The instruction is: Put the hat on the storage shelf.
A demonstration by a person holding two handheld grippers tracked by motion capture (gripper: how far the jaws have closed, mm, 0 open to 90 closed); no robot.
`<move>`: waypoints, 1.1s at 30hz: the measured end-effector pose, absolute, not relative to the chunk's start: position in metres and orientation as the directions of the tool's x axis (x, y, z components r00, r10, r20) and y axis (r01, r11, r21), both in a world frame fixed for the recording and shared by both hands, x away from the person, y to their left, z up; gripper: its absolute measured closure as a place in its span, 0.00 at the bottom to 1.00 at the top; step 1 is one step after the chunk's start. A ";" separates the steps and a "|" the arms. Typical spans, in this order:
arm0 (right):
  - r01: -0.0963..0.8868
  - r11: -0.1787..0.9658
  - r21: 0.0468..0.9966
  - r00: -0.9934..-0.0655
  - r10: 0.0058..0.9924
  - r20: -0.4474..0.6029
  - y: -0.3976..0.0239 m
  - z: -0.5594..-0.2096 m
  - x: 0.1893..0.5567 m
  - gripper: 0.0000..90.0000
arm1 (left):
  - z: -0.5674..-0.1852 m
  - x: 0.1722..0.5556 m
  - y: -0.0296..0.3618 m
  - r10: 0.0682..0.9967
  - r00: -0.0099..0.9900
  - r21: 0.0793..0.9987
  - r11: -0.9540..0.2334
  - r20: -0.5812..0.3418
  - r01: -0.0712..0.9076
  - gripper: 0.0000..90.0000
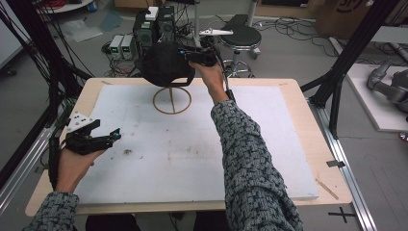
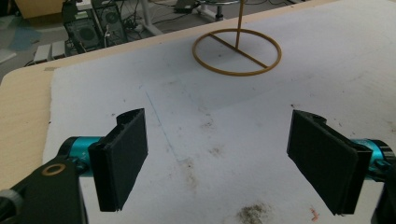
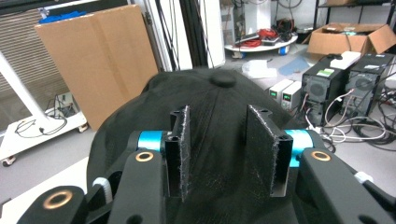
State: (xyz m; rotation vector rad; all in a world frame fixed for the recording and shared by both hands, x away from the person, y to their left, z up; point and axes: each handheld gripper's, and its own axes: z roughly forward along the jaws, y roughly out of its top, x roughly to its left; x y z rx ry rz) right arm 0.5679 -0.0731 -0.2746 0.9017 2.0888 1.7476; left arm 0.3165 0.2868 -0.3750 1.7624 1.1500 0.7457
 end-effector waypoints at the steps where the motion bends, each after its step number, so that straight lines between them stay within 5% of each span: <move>1: 0.279 0.073 0.957 -0.770 0.612 0.178 -0.075 -0.274 0.567 0.68 | -0.375 0.317 0.286 0.920 0.392 0.899 -0.188 0.020 0.395 0.23; 14: 0.280 0.109 0.954 -0.743 0.654 0.143 -0.100 -0.264 0.554 0.57 | -0.374 0.320 0.278 0.916 0.400 0.899 -0.192 0.022 0.392 0.23; 19: 0.319 0.119 0.940 -0.700 0.698 0.150 -0.119 -0.259 0.546 0.45 | -0.373 0.322 0.274 0.913 0.407 0.896 -0.207 0.032 0.392 0.23; 21: 0.333 0.128 0.934 -0.662 0.738 0.135 -0.135 -0.255 0.538 0.34 | -0.373 0.323 0.272 0.911 0.411 0.895 -0.216 0.040 0.391 0.23; 25: 0.315 0.102 0.944 -0.633 0.763 0.129 -0.156 -0.254 0.527 0.30 | -0.372 0.326 0.266 0.902 0.428 0.890 -0.233 0.047 0.393 0.23; 28: 0.406 0.123 0.905 -0.582 0.799 0.152 -0.188 -0.259 0.518 0.22 | -0.373 0.329 0.261 0.897 0.439 0.886 -0.247 0.055 0.392 0.23; 33: 0.391 0.123 0.912 -0.543 0.831 0.121 -0.221 -0.267 0.497 0.21 | -0.373 0.337 0.253 0.891 0.450 0.881 -0.257 0.057 0.396 0.23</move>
